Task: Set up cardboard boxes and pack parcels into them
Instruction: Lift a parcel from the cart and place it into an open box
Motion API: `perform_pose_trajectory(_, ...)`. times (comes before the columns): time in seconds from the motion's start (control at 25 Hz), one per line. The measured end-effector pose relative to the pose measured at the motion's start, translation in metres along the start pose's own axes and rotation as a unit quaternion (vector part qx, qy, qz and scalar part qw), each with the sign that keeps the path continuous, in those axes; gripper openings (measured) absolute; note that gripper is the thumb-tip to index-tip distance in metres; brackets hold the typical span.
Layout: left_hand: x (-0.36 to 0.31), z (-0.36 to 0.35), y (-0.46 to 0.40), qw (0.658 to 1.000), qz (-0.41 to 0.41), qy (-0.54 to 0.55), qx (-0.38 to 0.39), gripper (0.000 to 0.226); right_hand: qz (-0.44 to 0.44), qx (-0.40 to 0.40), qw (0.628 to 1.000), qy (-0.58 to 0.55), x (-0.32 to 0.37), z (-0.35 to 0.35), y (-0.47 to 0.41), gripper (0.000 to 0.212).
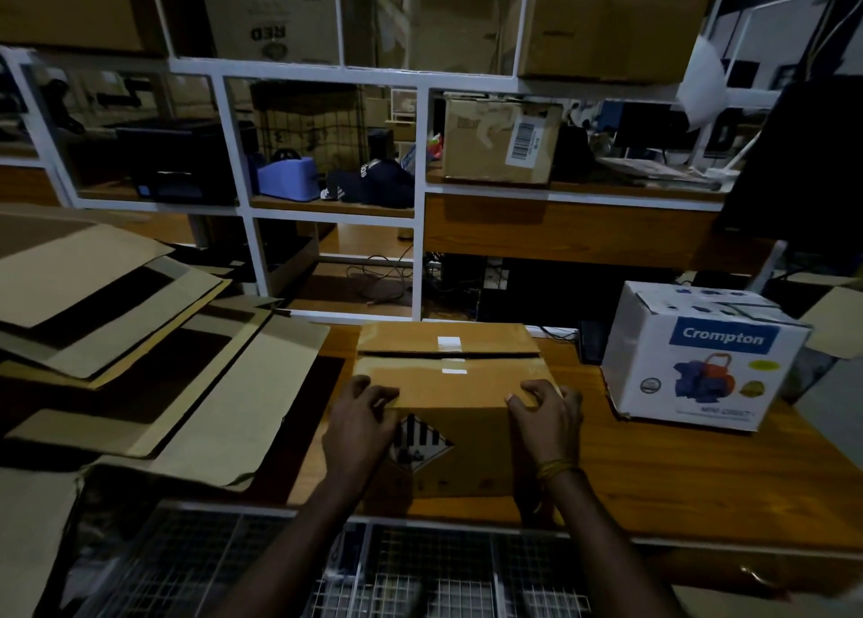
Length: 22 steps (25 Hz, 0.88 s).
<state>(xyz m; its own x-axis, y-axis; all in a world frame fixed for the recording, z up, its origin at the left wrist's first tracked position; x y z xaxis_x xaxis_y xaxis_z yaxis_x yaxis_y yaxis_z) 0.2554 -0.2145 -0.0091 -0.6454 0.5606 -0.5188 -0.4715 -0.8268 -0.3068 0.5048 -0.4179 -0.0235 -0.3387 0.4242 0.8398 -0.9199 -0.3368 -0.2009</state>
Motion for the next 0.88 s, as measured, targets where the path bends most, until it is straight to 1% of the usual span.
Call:
perform_pose_trajectory(0.08,-0.006,-0.004,-0.003,0.999,0.037,-0.004,0.016,0.025,-0.004,0.009,1.000,-0.004,0.000,-0.001,-0.002,0.038)
perform_pose_trajectory(0.2,-0.009,-0.012,-0.007,0.994,0.096,-0.022,0.047,0.031,-0.007,0.030,1.000,-0.001,-0.002,-0.002,-0.007,0.044)
perform_pose_trajectory(0.32,-0.013,-0.015,-0.011,0.989,0.130,-0.020,0.072,0.035,-0.008,0.056,0.998,0.005,-0.006,-0.003,-0.015,0.052)
perform_pose_trajectory(0.52,-0.010,-0.018,-0.018,0.977,0.187,-0.026,0.104,0.044,-0.012,0.072,0.997,0.004,-0.008,-0.007,-0.019,0.056)
perform_pose_trajectory(0.68,-0.007,-0.015,-0.017,0.978,0.183,-0.016,0.103,0.043,-0.026,0.072,0.997,-0.009,-0.008,-0.011,-0.019,0.057)
perform_pose_trajectory(0.8,-0.007,-0.010,-0.012,0.982,0.169,-0.021,0.086,0.044,-0.042,0.045,0.998,-0.029,-0.006,-0.007,-0.012,0.057)
perform_pose_trajectory(0.88,-0.006,-0.007,-0.010,0.985,0.154,-0.021,0.079,0.048,-0.035,0.026,0.998,-0.035,-0.003,-0.003,-0.002,0.059)
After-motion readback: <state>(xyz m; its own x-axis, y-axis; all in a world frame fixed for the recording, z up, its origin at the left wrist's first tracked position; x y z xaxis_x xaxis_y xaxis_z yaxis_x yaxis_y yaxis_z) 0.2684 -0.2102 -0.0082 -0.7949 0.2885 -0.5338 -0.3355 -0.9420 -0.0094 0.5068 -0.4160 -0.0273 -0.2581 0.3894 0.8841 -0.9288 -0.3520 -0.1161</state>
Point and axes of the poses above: each hand's wrist, its own y-axis away from the middle knuckle, its own z-axis out of the back of the hand, x = y × z, the point moved 10 cm from there along -y, towards the middle knuckle, and after that the axes turned 10 degrees about -y, right-handed, at the moved point
